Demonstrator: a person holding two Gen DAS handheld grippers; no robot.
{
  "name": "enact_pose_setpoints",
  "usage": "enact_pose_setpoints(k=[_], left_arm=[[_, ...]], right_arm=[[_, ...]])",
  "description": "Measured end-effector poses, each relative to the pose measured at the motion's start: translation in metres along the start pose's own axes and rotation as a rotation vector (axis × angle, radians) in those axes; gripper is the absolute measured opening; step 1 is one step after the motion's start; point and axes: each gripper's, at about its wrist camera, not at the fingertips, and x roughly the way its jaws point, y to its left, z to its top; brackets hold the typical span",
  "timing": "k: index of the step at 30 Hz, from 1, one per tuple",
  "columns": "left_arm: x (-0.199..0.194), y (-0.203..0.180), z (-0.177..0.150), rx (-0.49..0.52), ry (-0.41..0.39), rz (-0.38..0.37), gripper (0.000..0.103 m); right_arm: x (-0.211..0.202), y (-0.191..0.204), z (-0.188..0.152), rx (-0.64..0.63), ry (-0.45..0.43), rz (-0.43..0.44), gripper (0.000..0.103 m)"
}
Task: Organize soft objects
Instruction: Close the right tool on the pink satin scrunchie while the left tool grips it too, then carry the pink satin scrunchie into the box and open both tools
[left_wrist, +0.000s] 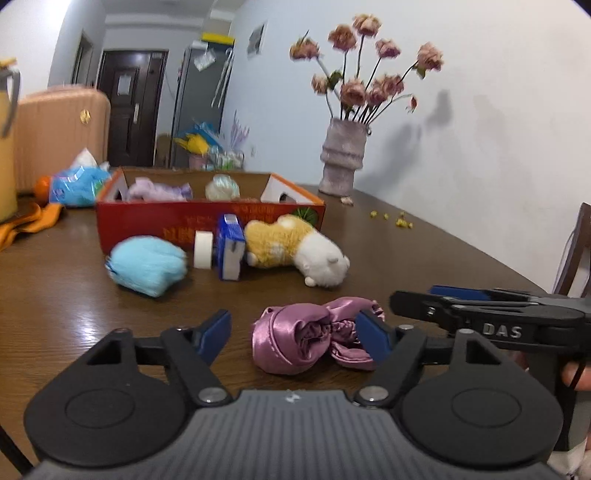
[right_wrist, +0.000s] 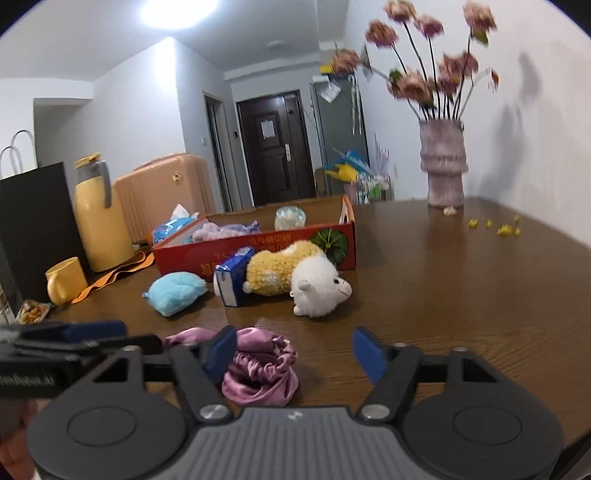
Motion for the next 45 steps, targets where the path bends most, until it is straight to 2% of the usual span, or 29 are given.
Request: enact_pose_setpoints(k=[2, 4, 6, 11, 15, 20, 23, 27, 31, 34, 36, 39, 42, 45], left_arm=[[0.015, 0.004, -0.001, -0.026, 0.025, -0.018, 0.063], [0.027, 0.008, -0.003, -0.044, 0.065, -0.03, 0.039], [0.035, 0.013, -0.005, -0.061, 0.094, -0.029, 0.03], [0.038, 0.019, -0.006, -0.091, 0.098, -0.052, 0.023], [0.037, 0.015, -0.006, -0.075, 0.102, -0.046, 0.021], [0.033, 0.013, -0.003, -0.072, 0.106, -0.036, 0.018], [0.021, 0.009, 0.006, -0.07, 0.076, -0.045, 0.017], [0.011, 0.011, 0.033, -0.076, 0.023, -0.072, 0.017], [0.024, 0.029, 0.081, -0.153, 0.019, -0.124, 0.017], [0.055, 0.046, 0.129, -0.143, 0.007, -0.113, 0.016], [0.088, 0.062, 0.163, -0.141, 0.021, -0.063, 0.016], [0.142, 0.084, 0.195, -0.131, 0.057, 0.011, 0.015], [0.199, 0.105, 0.209, -0.138, 0.116, 0.081, 0.015], [0.246, 0.122, 0.207, -0.126, 0.203, 0.144, 0.015]], right_arm=[[0.015, -0.004, -0.001, 0.01, 0.034, 0.0, 0.046], [0.031, -0.007, -0.005, 0.019, 0.078, 0.0, 0.039], [0.04, -0.01, -0.007, 0.036, 0.098, 0.017, 0.033], [0.051, -0.009, -0.007, 0.043, 0.114, 0.061, 0.01], [0.057, 0.0, -0.01, -0.024, 0.123, 0.047, 0.008], [0.054, -0.003, -0.006, 0.002, 0.117, 0.063, 0.006], [0.043, -0.004, 0.003, 0.011, 0.076, 0.082, 0.006], [0.034, -0.004, 0.026, -0.003, 0.021, 0.109, 0.006], [0.047, -0.001, 0.073, -0.078, -0.035, 0.116, 0.006], [0.081, -0.002, 0.121, -0.11, -0.028, 0.127, 0.006], [0.115, -0.001, 0.151, -0.119, 0.006, 0.137, 0.006], [0.18, 0.001, 0.19, -0.126, 0.085, 0.134, 0.006], [0.256, 0.0, 0.215, -0.115, 0.204, 0.099, 0.006], [0.321, -0.002, 0.22, -0.078, 0.331, 0.079, 0.006]])
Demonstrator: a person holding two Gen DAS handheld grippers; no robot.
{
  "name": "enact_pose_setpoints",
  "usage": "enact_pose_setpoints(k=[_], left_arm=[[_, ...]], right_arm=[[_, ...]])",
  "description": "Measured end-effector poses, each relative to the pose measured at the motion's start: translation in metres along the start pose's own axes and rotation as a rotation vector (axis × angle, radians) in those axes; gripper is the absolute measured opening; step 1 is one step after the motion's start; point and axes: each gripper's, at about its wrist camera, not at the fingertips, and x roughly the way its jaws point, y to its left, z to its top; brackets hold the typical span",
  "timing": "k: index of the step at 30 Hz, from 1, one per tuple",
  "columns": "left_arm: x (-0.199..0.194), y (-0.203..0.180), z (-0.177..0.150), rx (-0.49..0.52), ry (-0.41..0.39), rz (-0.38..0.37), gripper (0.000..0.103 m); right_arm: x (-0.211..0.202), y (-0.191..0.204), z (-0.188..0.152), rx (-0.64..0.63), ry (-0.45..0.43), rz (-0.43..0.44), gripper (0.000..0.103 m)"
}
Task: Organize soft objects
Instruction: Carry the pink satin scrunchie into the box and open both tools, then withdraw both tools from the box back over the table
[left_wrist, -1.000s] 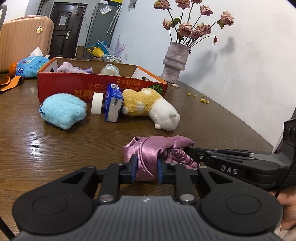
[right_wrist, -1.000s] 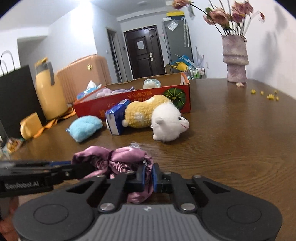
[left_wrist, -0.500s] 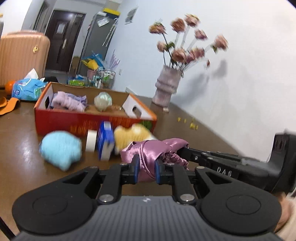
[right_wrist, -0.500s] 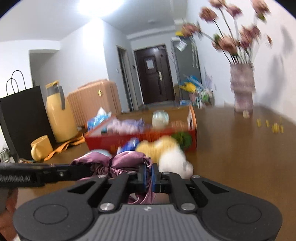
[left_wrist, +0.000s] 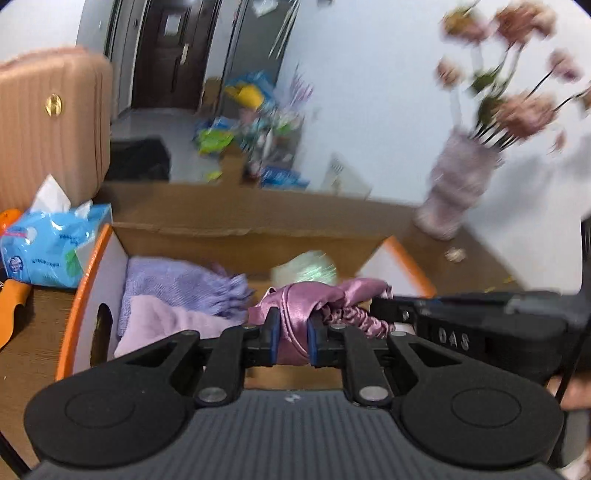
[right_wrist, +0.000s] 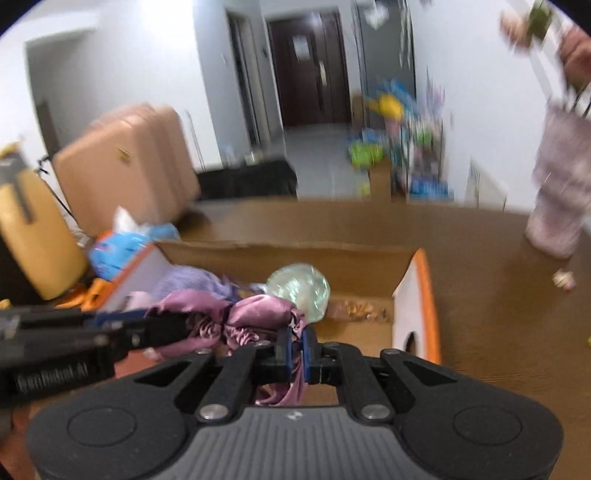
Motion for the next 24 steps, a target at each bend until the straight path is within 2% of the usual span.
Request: enact_pose_setpoints(k=[3, 5, 6, 8, 10, 13, 18, 21, 22, 23, 24], left_arm=[[0.028, 0.009, -0.003, 0.013, 0.052, 0.032, 0.018], [0.036, 0.015, -0.006, 0.028, 0.068, 0.021, 0.027], [0.036, 0.016, -0.008, 0.039, 0.062, 0.023, 0.036], [0.028, 0.018, -0.01, 0.039, 0.036, 0.024, 0.045], [0.019, 0.02, -0.008, 0.044, 0.023, 0.007, 0.045], [-0.007, 0.023, 0.001, 0.037, -0.008, 0.026, 0.049], [-0.081, 0.022, 0.023, 0.035, -0.128, 0.065, 0.052], [-0.139, 0.021, 0.029, 0.034, -0.235, 0.094, 0.064], [-0.157, 0.02, 0.029, 0.03, -0.273, 0.097, 0.067], [-0.174, 0.018, 0.028, 0.021, -0.308, 0.098, 0.068], [-0.189, 0.015, 0.025, 0.013, -0.336, 0.096, 0.068]], right_arm=[[0.043, 0.001, 0.009, -0.01, 0.089, -0.027, 0.006], [0.059, 0.005, 0.009, -0.024, 0.115, -0.069, 0.013], [0.062, 0.006, 0.008, -0.026, 0.117, -0.082, 0.013], [0.062, 0.006, 0.006, -0.033, 0.118, -0.087, 0.017], [0.053, 0.006, 0.007, -0.032, 0.104, -0.078, 0.02], [0.02, 0.004, 0.01, -0.036, 0.055, -0.093, 0.029], [-0.06, 0.003, 0.028, -0.048, -0.078, -0.112, 0.031], [-0.129, 0.006, 0.031, -0.08, -0.211, -0.128, 0.047], [-0.152, 0.008, 0.029, -0.09, -0.259, -0.133, 0.059], [-0.171, 0.01, 0.027, -0.096, -0.297, -0.132, 0.064], [-0.19, 0.012, 0.022, -0.102, -0.334, -0.125, 0.066]])
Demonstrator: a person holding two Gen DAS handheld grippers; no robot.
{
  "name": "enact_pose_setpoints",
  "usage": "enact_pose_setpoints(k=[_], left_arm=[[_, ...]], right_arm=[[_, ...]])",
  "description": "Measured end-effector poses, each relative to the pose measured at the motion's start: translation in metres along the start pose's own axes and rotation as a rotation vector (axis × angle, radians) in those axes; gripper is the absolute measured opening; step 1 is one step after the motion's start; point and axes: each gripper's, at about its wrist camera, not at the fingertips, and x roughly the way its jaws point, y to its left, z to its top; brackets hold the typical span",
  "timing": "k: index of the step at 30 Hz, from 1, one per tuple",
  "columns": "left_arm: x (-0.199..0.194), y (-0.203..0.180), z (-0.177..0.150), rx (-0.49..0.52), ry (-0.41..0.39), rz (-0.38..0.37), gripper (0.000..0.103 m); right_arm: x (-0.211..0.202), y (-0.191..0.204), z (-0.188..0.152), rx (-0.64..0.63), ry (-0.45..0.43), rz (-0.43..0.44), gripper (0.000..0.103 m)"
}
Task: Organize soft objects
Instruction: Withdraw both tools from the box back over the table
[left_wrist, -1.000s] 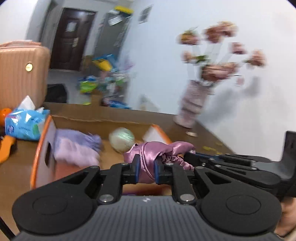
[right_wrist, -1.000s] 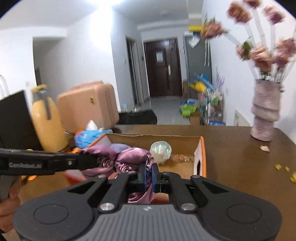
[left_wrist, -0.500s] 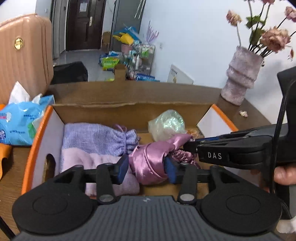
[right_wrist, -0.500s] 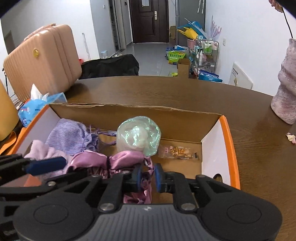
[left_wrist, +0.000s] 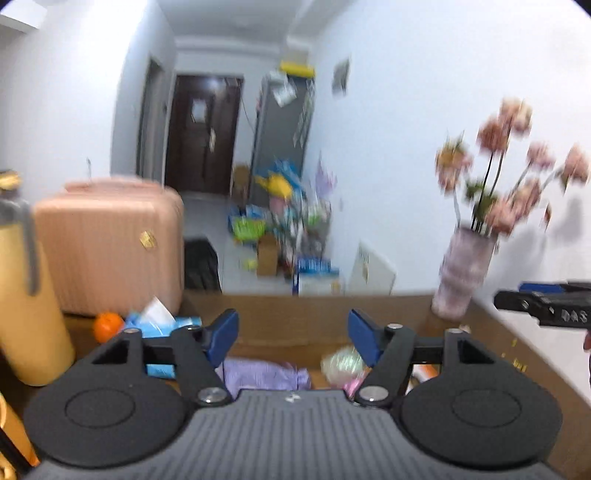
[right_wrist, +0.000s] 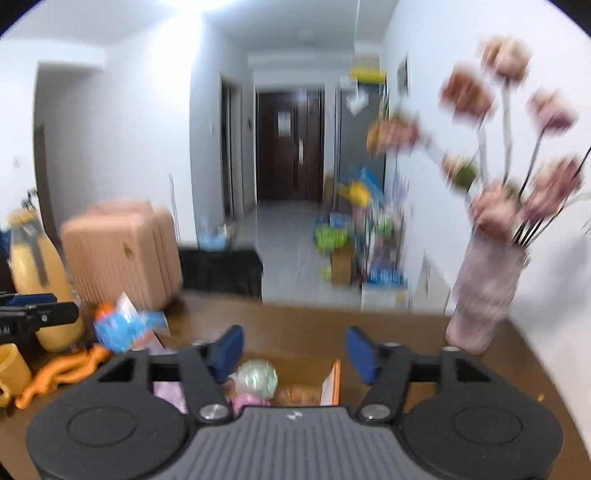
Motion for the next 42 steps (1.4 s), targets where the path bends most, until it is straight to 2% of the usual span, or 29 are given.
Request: enact_pose_setpoints(k=[3, 7, 10, 13, 16, 20, 25, 29, 32, 37, 42], left_arm=[[-0.034, -0.012, 0.004, 0.009, -0.051, 0.006, 0.073], [-0.062, -0.029, 0.006, 0.031, -0.084, -0.004, 0.075], [-0.083, -0.037, -0.007, 0.044, -0.116, 0.005, 0.08], [-0.107, -0.037, -0.038, 0.051, -0.14, 0.008, 0.085], [-0.132, -0.034, -0.083, 0.047, -0.116, -0.036, 0.088], [-0.165, -0.039, -0.142, 0.014, -0.1, -0.08, 0.094], [-0.197, -0.044, -0.2, 0.029, -0.061, -0.032, 0.095], [-0.197, -0.043, -0.217, 0.015, -0.001, -0.024, 0.095], [-0.191, -0.046, -0.216, 0.013, 0.003, -0.019, 0.095], [-0.177, -0.054, -0.219, 0.036, 0.025, -0.05, 0.095], [-0.155, -0.055, -0.224, 0.043, 0.06, -0.061, 0.095]], right_arm=[[-0.036, 0.005, 0.0, -0.02, -0.046, 0.034, 0.065], [-0.059, 0.016, -0.006, -0.055, -0.065, 0.041, 0.066], [-0.083, 0.014, -0.015, -0.043, -0.1, 0.05, 0.066], [-0.105, 0.017, -0.044, -0.016, -0.146, 0.071, 0.067], [-0.131, 0.018, -0.083, -0.024, -0.211, 0.097, 0.073], [-0.159, 0.02, -0.14, -0.025, -0.229, 0.138, 0.074], [-0.19, 0.019, -0.203, 0.016, -0.215, 0.162, 0.082], [-0.2, 0.009, -0.248, 0.114, -0.165, 0.15, 0.083], [-0.195, 0.003, -0.26, 0.151, -0.125, 0.117, 0.083], [-0.187, 0.004, -0.262, 0.128, -0.106, 0.11, 0.083], [-0.156, 0.012, -0.263, 0.09, -0.038, 0.089, 0.083]])
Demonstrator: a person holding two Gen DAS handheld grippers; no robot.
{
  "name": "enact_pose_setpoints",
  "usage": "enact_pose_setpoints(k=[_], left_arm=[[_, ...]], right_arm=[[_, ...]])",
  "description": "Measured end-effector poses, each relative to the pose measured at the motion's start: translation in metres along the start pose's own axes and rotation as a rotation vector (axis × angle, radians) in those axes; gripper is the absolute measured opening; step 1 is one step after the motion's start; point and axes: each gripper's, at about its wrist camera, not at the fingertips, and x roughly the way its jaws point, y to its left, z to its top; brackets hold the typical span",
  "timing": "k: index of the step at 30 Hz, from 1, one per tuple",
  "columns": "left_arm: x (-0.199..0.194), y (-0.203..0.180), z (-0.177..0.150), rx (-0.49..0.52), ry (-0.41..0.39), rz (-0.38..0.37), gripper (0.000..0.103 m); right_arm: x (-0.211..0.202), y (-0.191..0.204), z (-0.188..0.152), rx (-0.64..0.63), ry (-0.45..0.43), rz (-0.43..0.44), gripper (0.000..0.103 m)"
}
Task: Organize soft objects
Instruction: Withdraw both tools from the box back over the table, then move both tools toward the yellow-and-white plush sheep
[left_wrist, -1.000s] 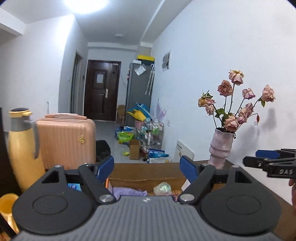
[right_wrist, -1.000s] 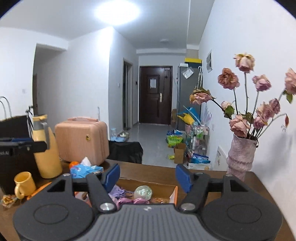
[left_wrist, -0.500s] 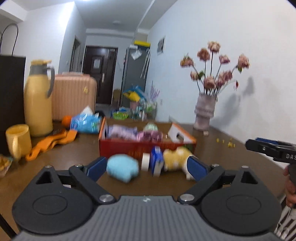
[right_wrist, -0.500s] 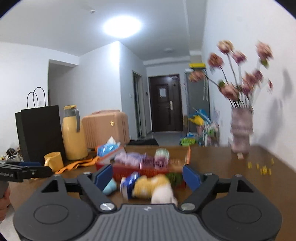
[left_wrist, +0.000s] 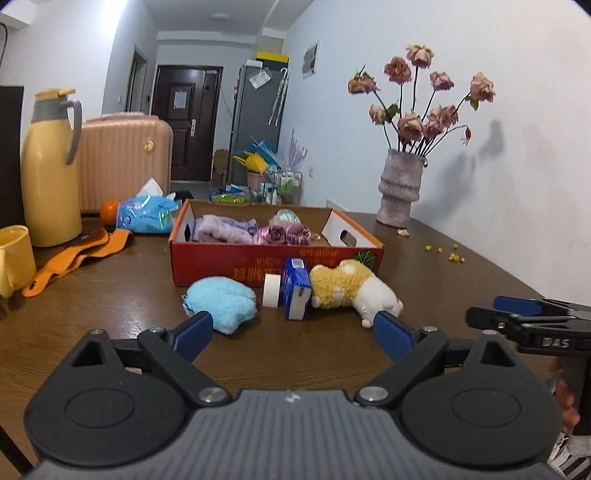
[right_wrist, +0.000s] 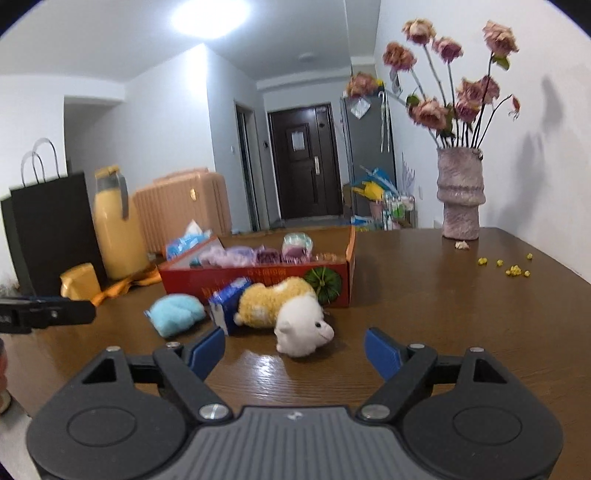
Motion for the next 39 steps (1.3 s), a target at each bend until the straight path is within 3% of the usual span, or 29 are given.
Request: enact_pose_setpoints(k=[6, 10, 13, 15, 16, 17, 19, 30, 32, 33, 37, 39], left_arm=[[0.032, 0.009, 0.0, -0.036, 0.048, 0.012, 0.095], [0.043, 0.015, 0.004, -0.053, 0.057, 0.016, 0.095], [0.05, 0.018, 0.005, -0.056, 0.065, 0.02, 0.095], [0.053, 0.021, 0.004, -0.059, 0.071, 0.022, 0.095], [0.055, 0.021, 0.004, -0.062, 0.077, 0.024, 0.095], [0.058, 0.022, 0.003, -0.066, 0.084, 0.025, 0.095], [0.062, 0.021, 0.002, -0.067, 0.094, 0.021, 0.095], [0.084, -0.005, -0.015, -0.034, 0.159, -0.101, 0.095], [0.09, -0.008, -0.016, -0.03, 0.16, -0.116, 0.095], [0.093, -0.01, -0.016, -0.025, 0.165, -0.114, 0.095], [0.092, -0.013, -0.014, 0.003, 0.149, -0.083, 0.095], [0.089, -0.009, -0.012, 0.005, 0.132, -0.05, 0.095]], right_arm=[[0.072, 0.006, 0.005, -0.08, 0.099, -0.036, 0.082], [0.119, 0.013, 0.01, -0.138, 0.111, -0.101, 0.082], [0.14, 0.014, 0.009, -0.125, 0.137, -0.082, 0.081], [0.143, 0.014, 0.006, -0.09, 0.147, -0.009, 0.066], [0.142, 0.016, 0.003, -0.088, 0.148, 0.005, 0.049], [0.141, 0.018, 0.002, -0.094, 0.153, 0.012, 0.042], [0.132, 0.022, -0.001, -0.075, 0.154, 0.018, 0.039], [0.051, 0.053, -0.032, -0.142, 0.145, 0.012, 0.043], [0.048, 0.053, -0.033, -0.161, 0.138, 0.004, 0.066], [0.05, 0.053, -0.034, -0.163, 0.142, -0.003, 0.069], [0.058, 0.05, -0.037, -0.155, 0.162, -0.006, 0.062], [0.056, 0.055, -0.037, -0.164, 0.173, 0.063, 0.059]])
